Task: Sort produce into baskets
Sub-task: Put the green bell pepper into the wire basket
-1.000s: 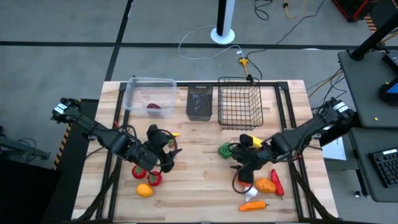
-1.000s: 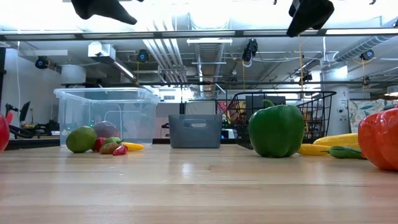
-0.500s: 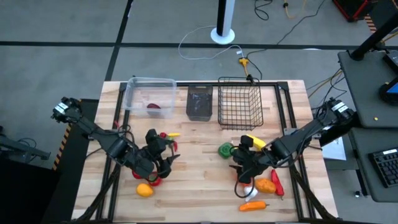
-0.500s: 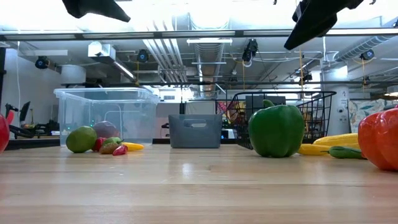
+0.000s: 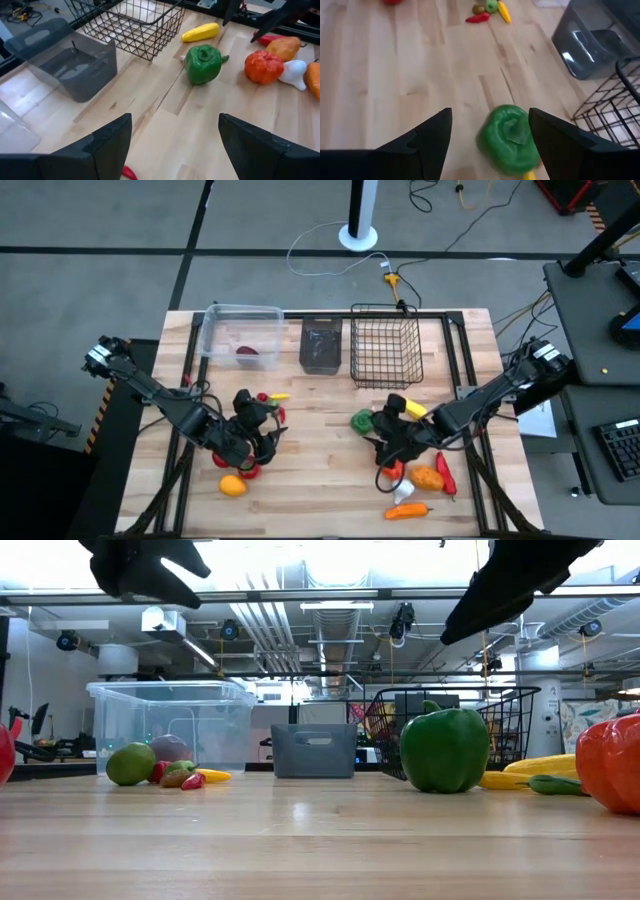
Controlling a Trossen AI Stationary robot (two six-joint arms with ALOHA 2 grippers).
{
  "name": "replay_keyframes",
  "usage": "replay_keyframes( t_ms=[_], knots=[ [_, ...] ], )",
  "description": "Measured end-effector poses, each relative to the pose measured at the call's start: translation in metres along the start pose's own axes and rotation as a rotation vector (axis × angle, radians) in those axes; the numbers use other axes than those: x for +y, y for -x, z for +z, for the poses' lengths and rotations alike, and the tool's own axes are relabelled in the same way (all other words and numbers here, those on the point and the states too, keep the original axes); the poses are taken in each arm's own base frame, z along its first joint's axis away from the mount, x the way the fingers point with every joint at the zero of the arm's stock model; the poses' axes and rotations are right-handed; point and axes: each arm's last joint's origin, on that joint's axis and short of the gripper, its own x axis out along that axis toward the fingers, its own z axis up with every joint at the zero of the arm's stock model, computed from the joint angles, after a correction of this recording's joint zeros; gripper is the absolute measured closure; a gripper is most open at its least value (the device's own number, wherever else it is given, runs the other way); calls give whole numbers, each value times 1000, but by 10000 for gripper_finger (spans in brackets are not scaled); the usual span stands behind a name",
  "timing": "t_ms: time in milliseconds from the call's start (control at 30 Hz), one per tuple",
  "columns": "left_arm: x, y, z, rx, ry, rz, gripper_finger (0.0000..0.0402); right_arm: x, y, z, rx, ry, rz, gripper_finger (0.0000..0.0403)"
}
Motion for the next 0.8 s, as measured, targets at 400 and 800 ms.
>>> replay_keyframes(
  t_ms=[400, 800],
  knots=[
    [1, 0, 1, -45, 1, 38, 122, -8, -17, -26, -86, -59, -95, 152],
    [1, 0, 2, -63, 1, 51, 122, -12, -26, -37, -162, -109, -84, 170]
  ],
)
